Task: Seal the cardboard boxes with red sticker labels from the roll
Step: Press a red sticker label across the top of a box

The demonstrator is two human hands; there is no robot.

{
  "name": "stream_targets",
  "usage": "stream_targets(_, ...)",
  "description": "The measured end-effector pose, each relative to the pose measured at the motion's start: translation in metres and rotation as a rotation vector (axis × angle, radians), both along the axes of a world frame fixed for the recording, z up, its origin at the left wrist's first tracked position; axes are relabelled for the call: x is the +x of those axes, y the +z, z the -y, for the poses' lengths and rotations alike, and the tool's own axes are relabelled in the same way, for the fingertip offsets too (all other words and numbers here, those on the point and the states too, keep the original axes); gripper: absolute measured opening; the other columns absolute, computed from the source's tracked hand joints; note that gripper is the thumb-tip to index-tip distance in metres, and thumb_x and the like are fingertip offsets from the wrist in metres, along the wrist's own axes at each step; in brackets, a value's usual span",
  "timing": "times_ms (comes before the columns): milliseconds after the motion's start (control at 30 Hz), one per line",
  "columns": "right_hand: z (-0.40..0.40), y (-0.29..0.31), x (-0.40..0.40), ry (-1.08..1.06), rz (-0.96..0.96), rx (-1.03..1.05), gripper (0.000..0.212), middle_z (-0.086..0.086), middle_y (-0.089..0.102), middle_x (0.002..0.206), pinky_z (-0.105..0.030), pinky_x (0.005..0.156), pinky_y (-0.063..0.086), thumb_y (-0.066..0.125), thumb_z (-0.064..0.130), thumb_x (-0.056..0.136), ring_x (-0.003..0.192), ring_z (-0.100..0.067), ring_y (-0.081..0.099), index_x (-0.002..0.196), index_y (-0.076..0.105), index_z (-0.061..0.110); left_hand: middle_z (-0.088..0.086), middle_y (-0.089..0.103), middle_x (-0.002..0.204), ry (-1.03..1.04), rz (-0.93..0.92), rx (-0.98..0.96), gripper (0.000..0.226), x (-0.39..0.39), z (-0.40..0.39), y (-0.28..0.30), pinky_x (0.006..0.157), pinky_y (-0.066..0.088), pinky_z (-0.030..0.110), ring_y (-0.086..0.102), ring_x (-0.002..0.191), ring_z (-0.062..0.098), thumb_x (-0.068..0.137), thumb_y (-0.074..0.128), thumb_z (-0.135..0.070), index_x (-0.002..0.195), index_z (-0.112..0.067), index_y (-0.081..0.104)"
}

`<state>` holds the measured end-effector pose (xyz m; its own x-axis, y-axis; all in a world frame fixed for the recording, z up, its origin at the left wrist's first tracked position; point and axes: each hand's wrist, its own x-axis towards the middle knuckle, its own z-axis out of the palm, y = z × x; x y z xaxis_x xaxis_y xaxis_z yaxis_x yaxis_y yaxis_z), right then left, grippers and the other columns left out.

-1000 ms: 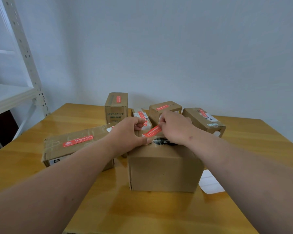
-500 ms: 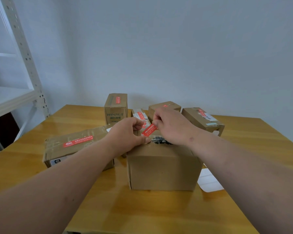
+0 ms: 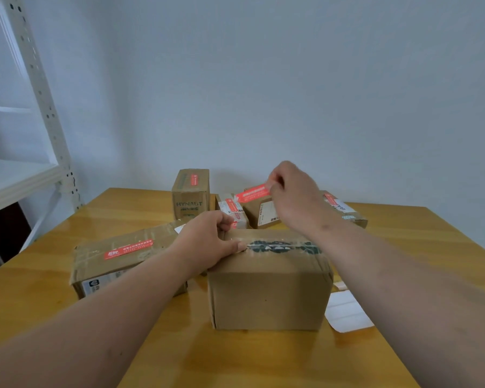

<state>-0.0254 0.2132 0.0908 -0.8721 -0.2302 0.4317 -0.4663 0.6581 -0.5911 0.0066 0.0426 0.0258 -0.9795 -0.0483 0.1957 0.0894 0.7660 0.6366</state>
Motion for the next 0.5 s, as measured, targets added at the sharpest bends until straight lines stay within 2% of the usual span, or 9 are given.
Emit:
stream_targets(67, -0.011, 0.004, -0.005, -0.037, 0.073, -0.053, 0.011, 0.007, 0.055, 0.086, -0.021, 0.056, 0.036, 0.044, 0.017, 0.101, 0.074, -0.008, 0.051, 0.096, 0.054, 0.015, -0.012, 0.061, 0.113, -0.010, 0.006, 0.013, 0.056, 0.001, 0.000, 0.001, 0.090, 0.049, 0.024, 0.057, 0.103, 0.007, 0.077, 0.079, -0.037, 0.126, -0.023, 0.058)
stream_targets(133, -0.019, 0.000, -0.005, -0.023, 0.170, -0.024, 0.011, 0.004, 0.058, 0.088, -0.024, 0.059, 0.041, 0.047, 0.018, 0.100, 0.074, -0.012, 0.051, 0.092, 0.054, 0.015, -0.013, 0.062, 0.109, -0.018, 0.006, 0.060, 0.047, 0.003, 0.003, 0.004, 0.083, 0.049, 0.020, 0.058, 0.099, 0.005, 0.078, 0.078, -0.037, 0.120, -0.026, 0.060)
stream_targets(200, -0.022, -0.008, -0.001, -0.001, 0.269, -0.080, 0.012, -0.004, 0.062, 0.089, -0.031, 0.070, 0.047, 0.051, 0.017, 0.098, 0.076, -0.016, 0.053, 0.091, 0.058, 0.009, -0.011, 0.066, 0.100, 0.000, -0.030, 0.225, 0.027, 0.005, 0.006, 0.006, 0.075, 0.049, 0.018, 0.061, 0.092, 0.005, 0.083, 0.074, -0.033, 0.107, -0.026, 0.065)
stream_targets(300, -0.022, -0.017, 0.006, 0.054, 0.378, -0.222, 0.013, -0.007, 0.064, 0.083, -0.037, 0.082, 0.051, 0.057, 0.015, 0.094, 0.078, -0.017, 0.057, 0.084, 0.061, 0.007, -0.002, 0.070, 0.088, 0.074, -0.073, 0.487, 0.005, 0.007, 0.007, 0.011, 0.075, 0.051, 0.026, 0.063, 0.086, 0.015, 0.088, 0.070, -0.026, 0.092, -0.024, 0.071)
stream_targets(433, -0.020, -0.019, 0.010, 0.142, 0.449, -0.356, 0.015, -0.004, 0.062, 0.075, -0.033, 0.075, 0.050, 0.068, 0.014, 0.087, 0.074, -0.017, 0.057, 0.074, 0.060, 0.013, 0.010, 0.070, 0.086, 0.059, -0.023, 0.577, 0.009, 0.010, 0.006, 0.014, 0.077, 0.055, 0.033, 0.061, 0.079, 0.018, 0.085, 0.072, -0.010, 0.086, -0.019, 0.071)
stream_targets(500, -0.021, -0.017, 0.011, 0.179, 0.458, -0.401, 0.016, -0.003, 0.060, 0.071, -0.032, 0.073, 0.049, 0.072, 0.011, 0.083, 0.073, -0.017, 0.056, 0.072, 0.060, 0.013, 0.008, 0.068, 0.082, 0.047, -0.019, 0.599, 0.013, 0.011, 0.005, 0.016, 0.075, 0.054, 0.033, 0.060, 0.077, 0.018, 0.084, 0.072, -0.006, 0.090, -0.017, 0.068)
